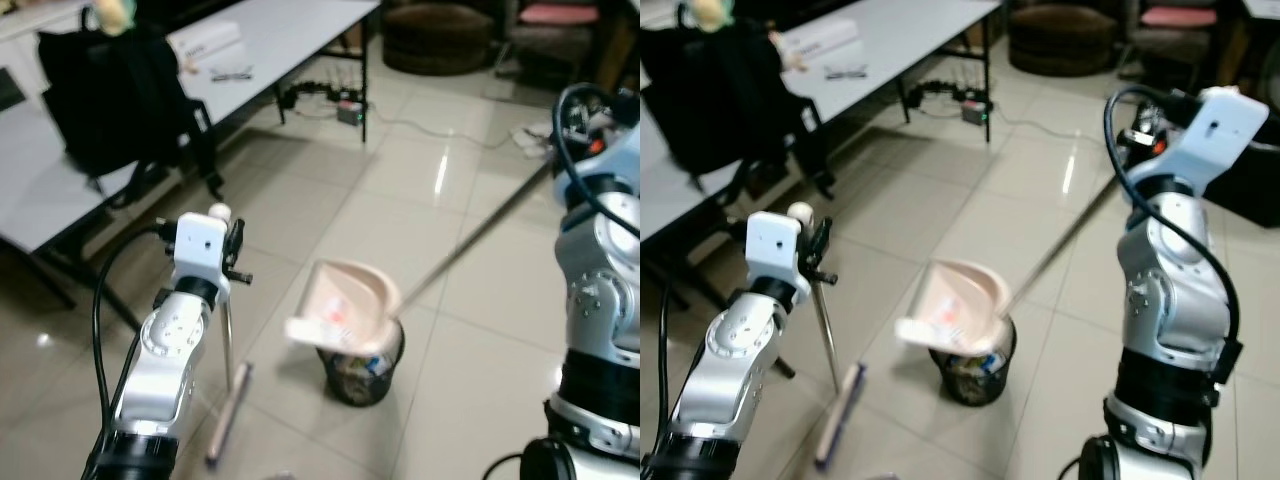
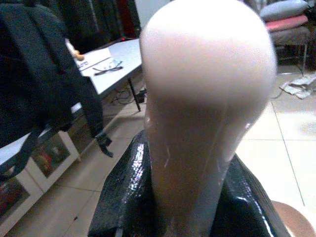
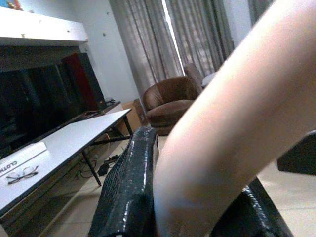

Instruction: Sweep floor

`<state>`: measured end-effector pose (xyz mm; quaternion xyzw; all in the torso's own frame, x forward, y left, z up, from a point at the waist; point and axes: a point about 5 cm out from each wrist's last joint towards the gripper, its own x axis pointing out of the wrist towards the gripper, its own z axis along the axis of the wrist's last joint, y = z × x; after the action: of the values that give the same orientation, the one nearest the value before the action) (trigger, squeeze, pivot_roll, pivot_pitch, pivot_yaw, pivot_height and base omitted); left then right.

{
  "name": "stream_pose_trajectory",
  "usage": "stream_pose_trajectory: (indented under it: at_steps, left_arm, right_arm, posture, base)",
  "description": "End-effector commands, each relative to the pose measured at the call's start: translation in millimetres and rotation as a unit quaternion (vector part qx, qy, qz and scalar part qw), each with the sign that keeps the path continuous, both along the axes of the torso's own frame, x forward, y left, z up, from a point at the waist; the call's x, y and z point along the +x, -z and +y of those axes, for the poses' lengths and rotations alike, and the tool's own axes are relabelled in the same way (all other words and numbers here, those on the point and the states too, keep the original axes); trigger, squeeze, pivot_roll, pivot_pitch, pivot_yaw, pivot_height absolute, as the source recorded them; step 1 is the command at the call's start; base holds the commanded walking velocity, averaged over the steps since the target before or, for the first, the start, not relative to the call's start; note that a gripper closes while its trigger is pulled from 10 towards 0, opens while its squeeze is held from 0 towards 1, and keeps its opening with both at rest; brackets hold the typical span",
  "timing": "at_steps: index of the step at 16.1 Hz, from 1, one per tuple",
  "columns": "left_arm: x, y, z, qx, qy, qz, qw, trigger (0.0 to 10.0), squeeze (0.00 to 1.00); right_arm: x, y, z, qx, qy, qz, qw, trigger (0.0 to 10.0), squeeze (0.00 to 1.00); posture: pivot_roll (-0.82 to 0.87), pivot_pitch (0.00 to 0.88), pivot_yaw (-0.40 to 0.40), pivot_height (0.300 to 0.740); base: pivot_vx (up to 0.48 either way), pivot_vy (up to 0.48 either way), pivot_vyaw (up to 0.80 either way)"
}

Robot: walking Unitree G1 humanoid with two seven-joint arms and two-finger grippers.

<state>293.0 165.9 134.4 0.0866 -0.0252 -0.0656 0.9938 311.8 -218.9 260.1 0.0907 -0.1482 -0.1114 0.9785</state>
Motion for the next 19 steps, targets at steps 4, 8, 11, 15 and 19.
stream_pose_trajectory:
  at_steps: [4,8,11,15,19]
  left_arm:
    - [-2.4,0,3.4,0.013,-0.005,-0.003,1.000,10.0,0.00]
    - [-3.1,1,3.9,0.013,-0.007,-0.002,1.000,10.0,0.00]
    - [-4.9,3,3.5,0.012,-0.010,-0.001,1.000,10.0,0.00]
    - [-6.9,5,1.9,0.012,-0.010,0.001,1.000,10.0,0.00]
    - [-8.4,6,1.3,0.015,-0.008,0.002,1.000,10.0,0.00]
  right_arm:
    - [-0.3,-16,6.8,-0.012,-0.020,-0.043,0.999,10.0,0.00]
    - [0.8,-19,10.9,-0.028,-0.027,-0.052,0.998,10.0,0.00]
    - [1.9,-21,16.6,-0.053,-0.034,-0.063,0.996,10.0,0.00]
    - [4.6,-20,46.0,-0.142,-0.076,-0.085,0.983,10.0,0.00]
    - [0.6,-22,77.1,-0.195,-0.126,-0.120,0.965,10.0,0.00]
  posture:
    - [-0.10,0.000,0.079,0.740]
    - [-0.10,0.000,0.071,0.740]
    - [-0.10,0.000,0.059,0.740]
    - [-0.10,0.000,0.058,0.740]
    - [-0.10,0.000,0.055,0.740]
  base:
    - [0.000,0.000,0.00]
    - [0.000,0.000,0.00]
    - [0.000,0.000,0.00]
    - [0.000,0.000,0.00]
    - [0.000,0.000,0.00]
